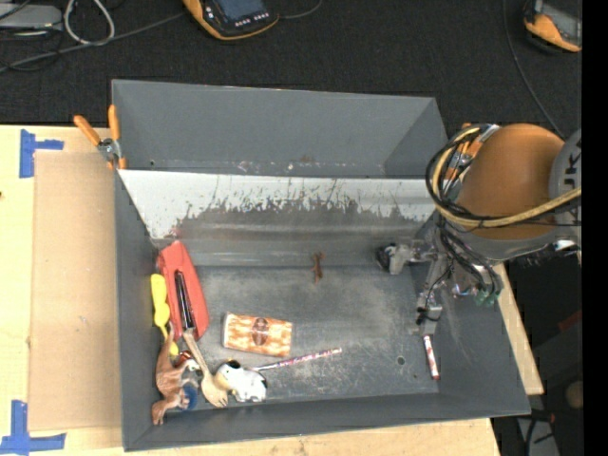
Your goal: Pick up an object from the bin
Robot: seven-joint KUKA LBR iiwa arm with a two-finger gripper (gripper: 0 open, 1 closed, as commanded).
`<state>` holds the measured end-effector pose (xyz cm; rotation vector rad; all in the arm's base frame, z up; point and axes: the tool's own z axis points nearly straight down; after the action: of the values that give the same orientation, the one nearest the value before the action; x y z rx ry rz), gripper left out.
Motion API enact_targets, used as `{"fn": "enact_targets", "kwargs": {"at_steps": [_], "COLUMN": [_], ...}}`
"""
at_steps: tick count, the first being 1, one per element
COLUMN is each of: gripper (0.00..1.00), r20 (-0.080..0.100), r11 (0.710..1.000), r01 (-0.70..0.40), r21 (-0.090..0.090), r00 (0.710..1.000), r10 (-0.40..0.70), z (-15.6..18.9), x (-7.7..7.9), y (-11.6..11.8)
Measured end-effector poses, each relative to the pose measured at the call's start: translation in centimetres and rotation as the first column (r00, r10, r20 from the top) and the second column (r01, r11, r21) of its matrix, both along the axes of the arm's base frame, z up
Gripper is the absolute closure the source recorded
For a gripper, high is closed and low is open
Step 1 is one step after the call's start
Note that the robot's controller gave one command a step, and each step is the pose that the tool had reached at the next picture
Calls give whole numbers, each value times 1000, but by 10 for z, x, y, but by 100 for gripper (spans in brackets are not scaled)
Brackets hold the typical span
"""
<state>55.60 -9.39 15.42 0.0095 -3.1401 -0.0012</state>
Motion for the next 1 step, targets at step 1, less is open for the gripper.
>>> {"fn": "enact_targets", "kwargs": {"at_steps": [1], "gripper": [0], "r20": [0], "r11": [1000], "r01": [0], "r21": [0], "r00": [1000], "r10": [0], "z": [0], "x": [0], "y": [0]}}
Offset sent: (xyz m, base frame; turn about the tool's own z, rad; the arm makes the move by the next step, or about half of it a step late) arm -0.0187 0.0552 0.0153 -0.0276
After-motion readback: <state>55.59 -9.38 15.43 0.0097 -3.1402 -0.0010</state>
